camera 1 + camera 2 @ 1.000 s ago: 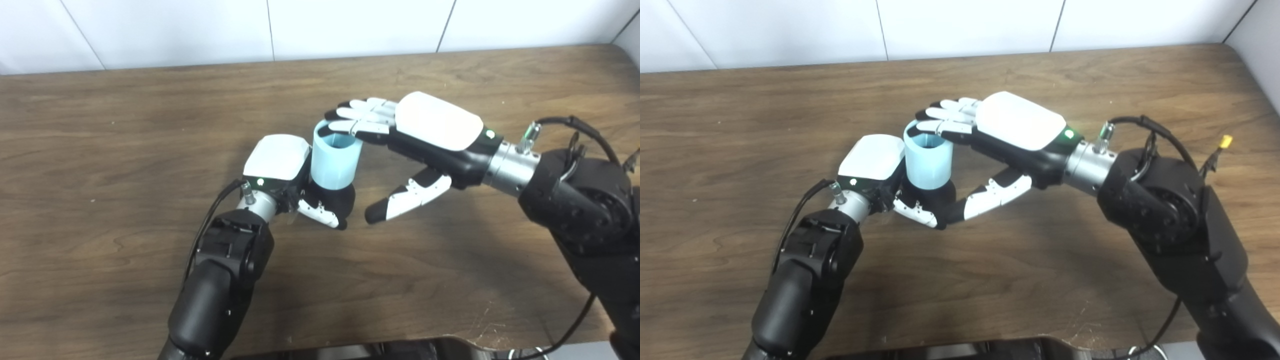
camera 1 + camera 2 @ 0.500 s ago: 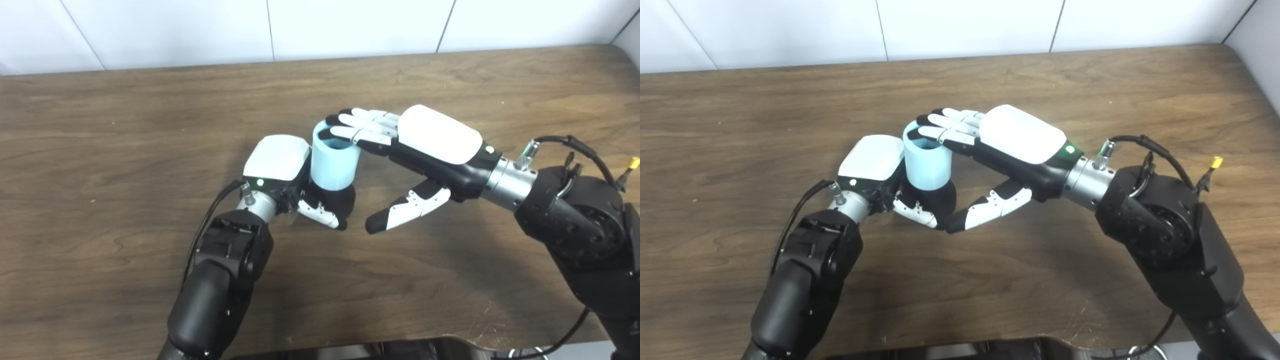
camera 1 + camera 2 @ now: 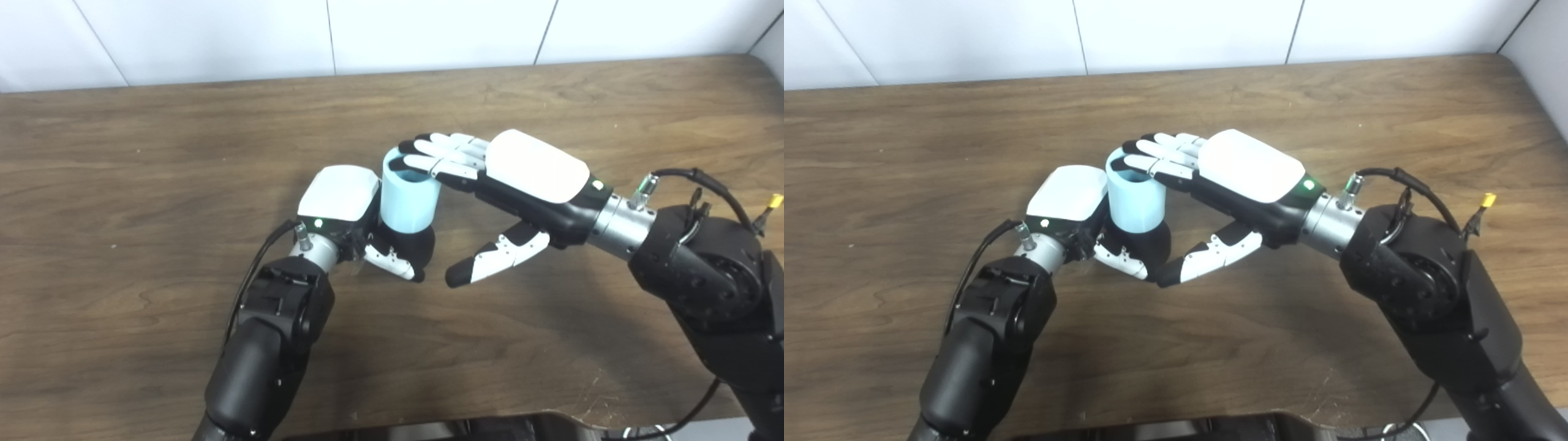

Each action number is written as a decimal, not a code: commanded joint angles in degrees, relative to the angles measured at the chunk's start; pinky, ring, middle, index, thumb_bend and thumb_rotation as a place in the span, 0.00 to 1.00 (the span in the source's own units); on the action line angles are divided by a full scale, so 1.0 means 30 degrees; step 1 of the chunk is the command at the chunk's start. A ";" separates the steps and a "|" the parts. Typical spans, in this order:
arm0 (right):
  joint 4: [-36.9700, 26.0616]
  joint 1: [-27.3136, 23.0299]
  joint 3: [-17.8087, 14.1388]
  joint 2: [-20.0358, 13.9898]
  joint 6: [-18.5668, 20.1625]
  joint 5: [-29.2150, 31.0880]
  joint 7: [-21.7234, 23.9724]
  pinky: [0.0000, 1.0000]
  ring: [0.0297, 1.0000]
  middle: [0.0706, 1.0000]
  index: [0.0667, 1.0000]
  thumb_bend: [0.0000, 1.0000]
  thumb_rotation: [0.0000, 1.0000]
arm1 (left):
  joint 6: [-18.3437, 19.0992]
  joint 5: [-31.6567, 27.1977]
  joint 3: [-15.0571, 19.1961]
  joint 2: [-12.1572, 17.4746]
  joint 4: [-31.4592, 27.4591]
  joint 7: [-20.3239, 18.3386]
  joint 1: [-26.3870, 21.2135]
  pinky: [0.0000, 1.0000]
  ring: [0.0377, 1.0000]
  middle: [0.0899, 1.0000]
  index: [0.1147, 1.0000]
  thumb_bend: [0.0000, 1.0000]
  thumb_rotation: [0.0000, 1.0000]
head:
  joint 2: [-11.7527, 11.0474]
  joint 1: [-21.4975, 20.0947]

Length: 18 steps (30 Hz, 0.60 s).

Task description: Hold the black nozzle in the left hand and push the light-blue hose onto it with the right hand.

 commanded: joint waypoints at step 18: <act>-0.0274 -0.0762 0.1912 -0.1280 0.2935 -0.1256 0.3385 0.85 0.86 0.87 0.80 0.73 1.00 | -0.0176 0.0210 -0.0070 -0.0198 -0.0184 0.0186 -0.0424 0.33 0.42 0.39 0.42 0.53 0.00 | 0.0168 -0.0062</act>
